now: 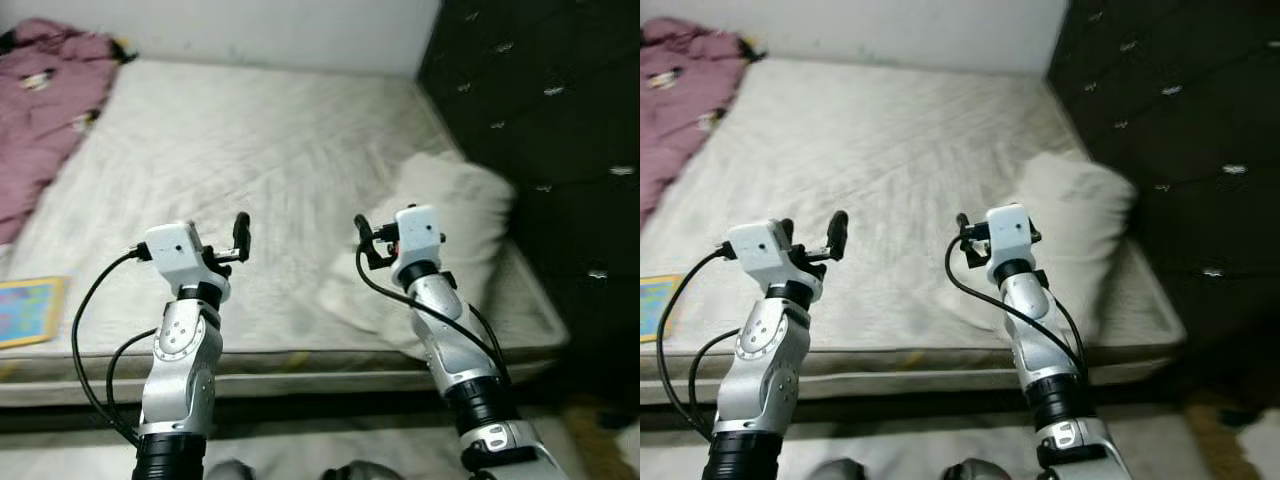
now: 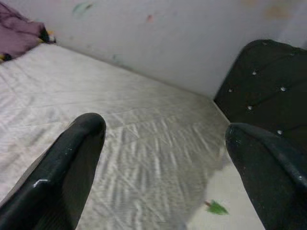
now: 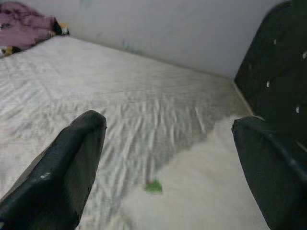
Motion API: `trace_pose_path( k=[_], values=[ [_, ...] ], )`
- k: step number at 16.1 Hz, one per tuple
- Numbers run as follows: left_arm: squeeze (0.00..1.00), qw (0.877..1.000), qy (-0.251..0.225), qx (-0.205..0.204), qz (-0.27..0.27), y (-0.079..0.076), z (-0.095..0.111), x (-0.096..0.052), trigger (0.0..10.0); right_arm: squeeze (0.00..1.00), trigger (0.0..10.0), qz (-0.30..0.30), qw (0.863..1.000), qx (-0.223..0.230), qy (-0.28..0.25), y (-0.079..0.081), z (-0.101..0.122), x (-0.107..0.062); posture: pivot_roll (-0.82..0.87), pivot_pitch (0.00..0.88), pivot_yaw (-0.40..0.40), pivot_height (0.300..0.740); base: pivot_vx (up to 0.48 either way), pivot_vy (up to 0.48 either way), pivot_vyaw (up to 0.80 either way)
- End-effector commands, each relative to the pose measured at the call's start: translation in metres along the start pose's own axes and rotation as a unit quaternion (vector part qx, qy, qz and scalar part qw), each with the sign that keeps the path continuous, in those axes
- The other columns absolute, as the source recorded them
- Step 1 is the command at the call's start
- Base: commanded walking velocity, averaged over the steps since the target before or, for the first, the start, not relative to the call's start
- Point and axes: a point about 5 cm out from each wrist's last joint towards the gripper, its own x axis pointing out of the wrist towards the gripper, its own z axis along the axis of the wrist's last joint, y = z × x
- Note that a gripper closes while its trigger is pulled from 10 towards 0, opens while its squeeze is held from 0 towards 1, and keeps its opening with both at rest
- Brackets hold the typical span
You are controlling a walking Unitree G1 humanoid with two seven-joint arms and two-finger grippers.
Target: Clean up the room
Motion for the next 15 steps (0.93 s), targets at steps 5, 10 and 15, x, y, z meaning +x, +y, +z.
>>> trace_pose_path(
  k=[5,10,15],
  values=[
    [0.0,1.0,-0.018,-0.012,-0.004,0.0016,0.0048,-0.0013,10.0,0.0,10.0,0.017,1.0,-0.002,-0.008,0.0069,0.0045,0.0026,0.05,0.047,-0.06,0.74,0.0,0.0,0.0],
    [0.0,0.999,-0.025,-0.017,-0.014,0.0011,0.0061,-0.0013,10.0,0.0,10.0,0.021,1.0,-0.005,-0.008,0.0076,0.0045,0.0033,0.05,0.042,-0.063,0.74,0.18,0.0,0.0],
    [0.0,0.999,-0.026,-0.018,-0.019,-0.0001,0.0058,-0.0012,10.0,0.0,10.0,0.022,1.0,-0.009,-0.011,0.0076,0.0054,0.0036,0.05,0.037,-0.065,0.74,0.317,0.0,0.0]
  ],
)
